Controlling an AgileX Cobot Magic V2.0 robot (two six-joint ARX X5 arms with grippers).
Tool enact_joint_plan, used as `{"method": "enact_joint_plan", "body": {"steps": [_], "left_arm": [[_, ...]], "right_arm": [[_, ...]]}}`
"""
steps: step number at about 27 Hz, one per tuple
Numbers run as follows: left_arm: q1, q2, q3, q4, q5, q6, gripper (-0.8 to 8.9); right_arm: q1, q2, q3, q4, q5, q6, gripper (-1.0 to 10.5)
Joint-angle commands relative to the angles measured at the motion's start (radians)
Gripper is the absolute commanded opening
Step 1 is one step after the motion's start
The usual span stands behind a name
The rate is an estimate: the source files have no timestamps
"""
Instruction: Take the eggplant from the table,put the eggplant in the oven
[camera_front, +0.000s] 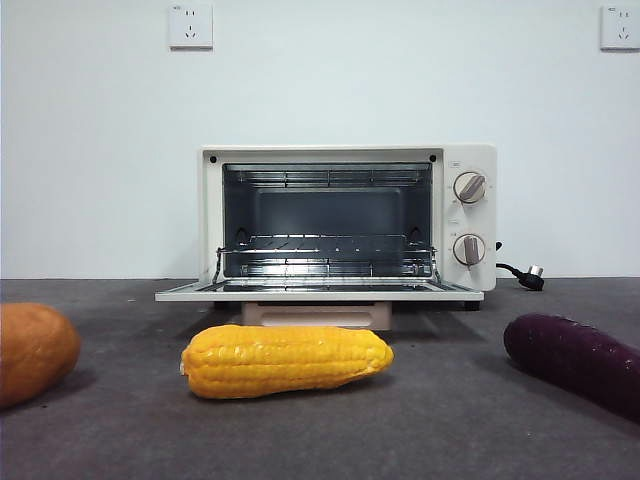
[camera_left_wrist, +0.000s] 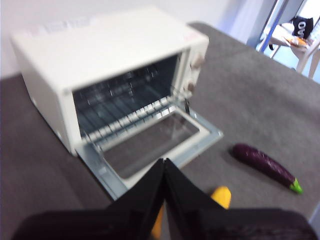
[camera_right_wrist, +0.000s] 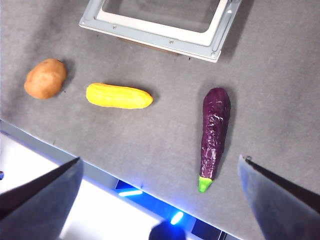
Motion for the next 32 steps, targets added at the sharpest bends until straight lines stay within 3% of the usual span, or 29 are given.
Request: {"method": "enact_joint_plan", "body": {"steps": [1, 11, 20, 32], "left_arm": [[0.003, -0.049, -0.084, 0.023, 0.006, -0.006, -0.06], [0.005, -0.137, -0.245, 0.055, 0.014, -0.010, -0.06], [0.001, -0.146, -0.245, 0.058, 0.068, -0.020, -0.06], [-0.021, -0.145, -0.245, 0.047, 0.068, -0.025, -0.06]], "right_arm": [[0.001, 0.016, -0.001, -0.005, 0.016, -0.011, 5.7], [0.039, 0.035, -0.165, 0.072, 0.037, 0.002, 5.7], [0.097, 0.048, -0.468, 0.341, 0.041, 0.122, 5.7], [0.160, 0.062, -0.733, 0.565, 0.170, 0.237, 5.6]]}}
